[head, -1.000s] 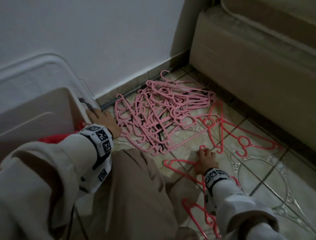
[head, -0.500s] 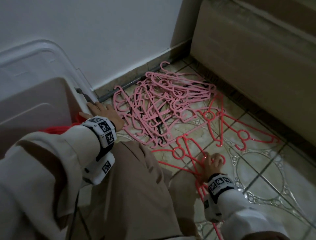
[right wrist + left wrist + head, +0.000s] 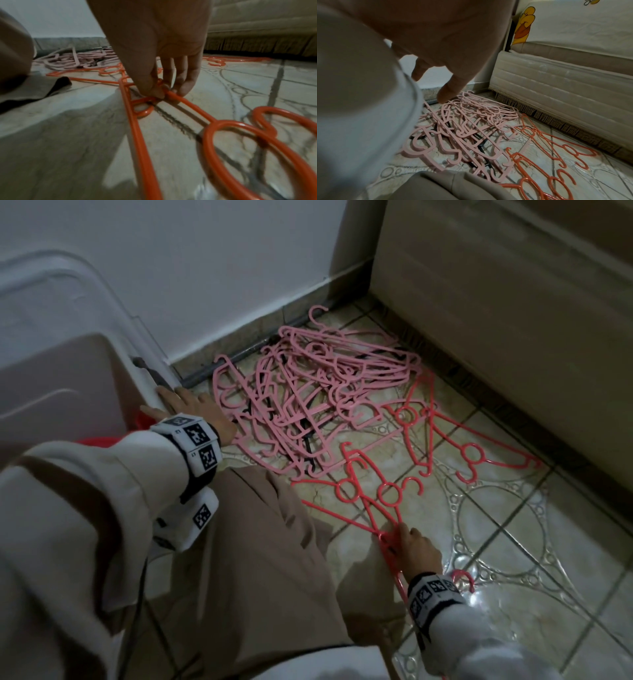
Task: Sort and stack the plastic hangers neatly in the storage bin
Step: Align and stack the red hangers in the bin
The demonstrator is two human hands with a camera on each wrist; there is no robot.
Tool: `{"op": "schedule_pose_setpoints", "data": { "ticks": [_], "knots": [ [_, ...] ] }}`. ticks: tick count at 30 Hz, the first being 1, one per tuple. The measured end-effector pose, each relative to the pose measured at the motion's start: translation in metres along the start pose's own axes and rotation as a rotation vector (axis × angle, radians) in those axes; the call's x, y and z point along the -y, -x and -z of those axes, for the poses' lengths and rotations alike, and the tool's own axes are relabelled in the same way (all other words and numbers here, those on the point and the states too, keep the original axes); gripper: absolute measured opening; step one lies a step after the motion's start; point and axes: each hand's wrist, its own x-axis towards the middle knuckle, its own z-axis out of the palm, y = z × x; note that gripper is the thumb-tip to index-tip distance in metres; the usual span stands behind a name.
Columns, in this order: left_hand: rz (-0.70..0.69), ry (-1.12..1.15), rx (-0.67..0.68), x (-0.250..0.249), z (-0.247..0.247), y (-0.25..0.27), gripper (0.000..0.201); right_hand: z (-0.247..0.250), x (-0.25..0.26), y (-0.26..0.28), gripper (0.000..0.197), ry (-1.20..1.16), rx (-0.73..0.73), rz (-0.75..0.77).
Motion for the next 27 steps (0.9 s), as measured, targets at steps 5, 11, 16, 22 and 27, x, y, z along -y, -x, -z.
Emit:
{"op": "schedule_pose_setpoints", "data": {
  "ticks": [5,11,16,22,27],
  "knots": [
    [0.187,-0.045,-0.025,-0.011,-0.010,-0.011,0.063,0.029,0.024,-0.011,0.050,0.089,-0.043,0.128],
    [0.111,-0.013,-0.057,-0.006,-0.015,-0.012,0.064,0.067,0.078,-0.050,0.040,-0.022,-0.166,0.428],
    [0.030,0.011,-0.074,-0.003,-0.015,-0.010,0.065,0.063,0.094,-0.082,0.072,-0.102,-0.160,0.201],
    [0.028,-0.001,-0.042,-0.001,-0.010,-0.008,0.066,0.046,0.073,-0.102,0.081,0.110,-0.081,0.123],
    [0.114,-0.048,-0.015,-0.008,-0.004,-0.001,0.067,0.041,0.067,-0.107,0.057,0.173,-0.072,0.142]
  ]
}}
